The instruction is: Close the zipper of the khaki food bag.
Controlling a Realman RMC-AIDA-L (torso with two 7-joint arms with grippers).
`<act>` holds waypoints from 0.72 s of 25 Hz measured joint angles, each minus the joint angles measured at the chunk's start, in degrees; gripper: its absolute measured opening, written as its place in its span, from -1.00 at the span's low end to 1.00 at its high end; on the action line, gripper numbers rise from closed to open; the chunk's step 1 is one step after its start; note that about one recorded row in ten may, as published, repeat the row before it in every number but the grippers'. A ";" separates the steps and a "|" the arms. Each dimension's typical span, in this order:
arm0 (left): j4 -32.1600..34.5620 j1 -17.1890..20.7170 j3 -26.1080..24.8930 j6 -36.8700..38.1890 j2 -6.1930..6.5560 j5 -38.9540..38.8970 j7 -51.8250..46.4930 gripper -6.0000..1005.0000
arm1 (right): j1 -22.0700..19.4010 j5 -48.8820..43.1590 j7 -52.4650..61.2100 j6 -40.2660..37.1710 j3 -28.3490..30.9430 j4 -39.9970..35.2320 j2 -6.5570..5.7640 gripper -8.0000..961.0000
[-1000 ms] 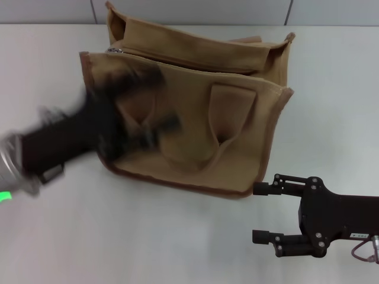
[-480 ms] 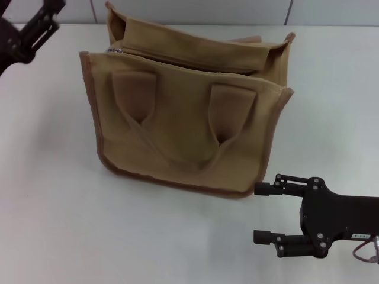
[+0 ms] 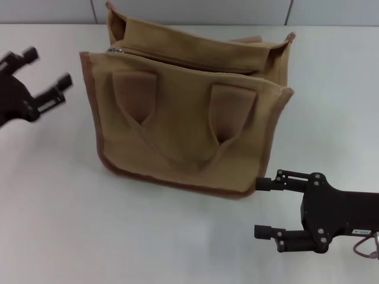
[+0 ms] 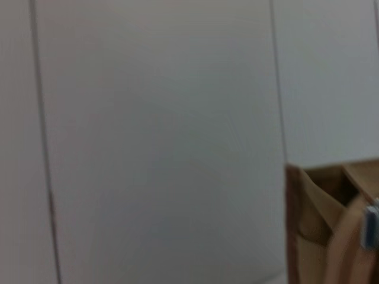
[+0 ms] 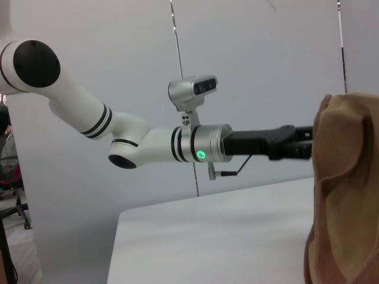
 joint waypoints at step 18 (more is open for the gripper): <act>2.55 -5.32 -1.97 -3.99 -3.51 6.10 2.08 0.45 | -0.38 0.03 0.48 -0.14 0.18 0.00 0.00 0.62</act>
